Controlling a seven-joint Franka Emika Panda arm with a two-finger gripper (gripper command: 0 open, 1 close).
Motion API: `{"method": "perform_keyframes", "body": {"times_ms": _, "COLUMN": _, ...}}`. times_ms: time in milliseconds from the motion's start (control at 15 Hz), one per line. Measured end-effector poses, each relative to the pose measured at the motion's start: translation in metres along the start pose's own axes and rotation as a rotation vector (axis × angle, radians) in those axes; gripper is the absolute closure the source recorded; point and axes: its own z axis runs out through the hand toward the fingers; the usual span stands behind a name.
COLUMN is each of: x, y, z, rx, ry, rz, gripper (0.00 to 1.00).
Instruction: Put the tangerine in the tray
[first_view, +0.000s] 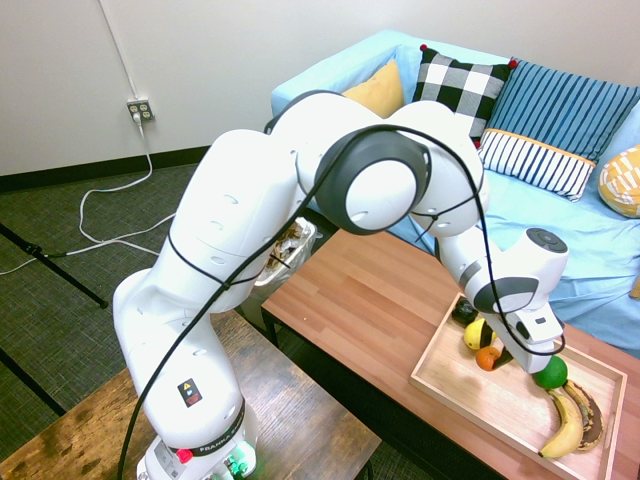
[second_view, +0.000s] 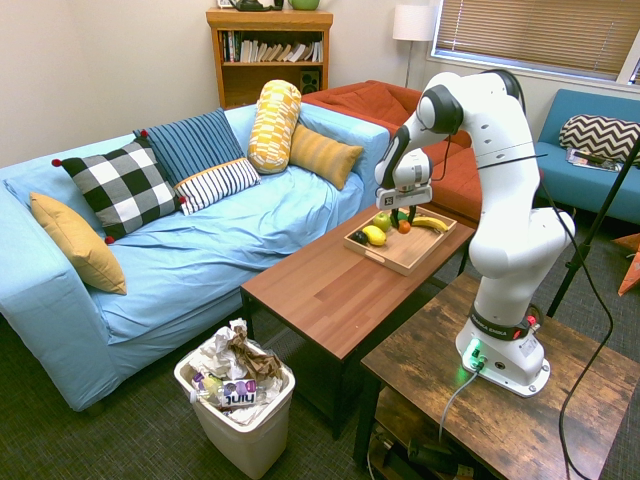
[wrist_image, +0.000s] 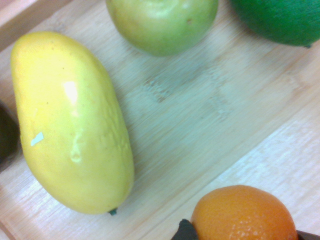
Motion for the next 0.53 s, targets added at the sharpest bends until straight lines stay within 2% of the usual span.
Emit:
{"method": "perform_keyframes", "body": {"times_ms": 333, "x": -0.001, "y": -0.010, "z": 0.036, "rx": -0.031, "ry": -0.012, "rz": 0.001, "gripper": 1.00}}
{"method": "perform_keyframes", "body": {"times_ms": 400, "x": -0.001, "y": -0.010, "z": 0.040, "rx": -0.033, "ry": -0.015, "rz": 0.003, "gripper": 0.00}}
{"method": "perform_keyframes", "body": {"times_ms": 533, "x": -0.001, "y": -0.010, "z": 0.042, "rx": -0.034, "ry": -0.019, "rz": 0.003, "gripper": 0.00}}
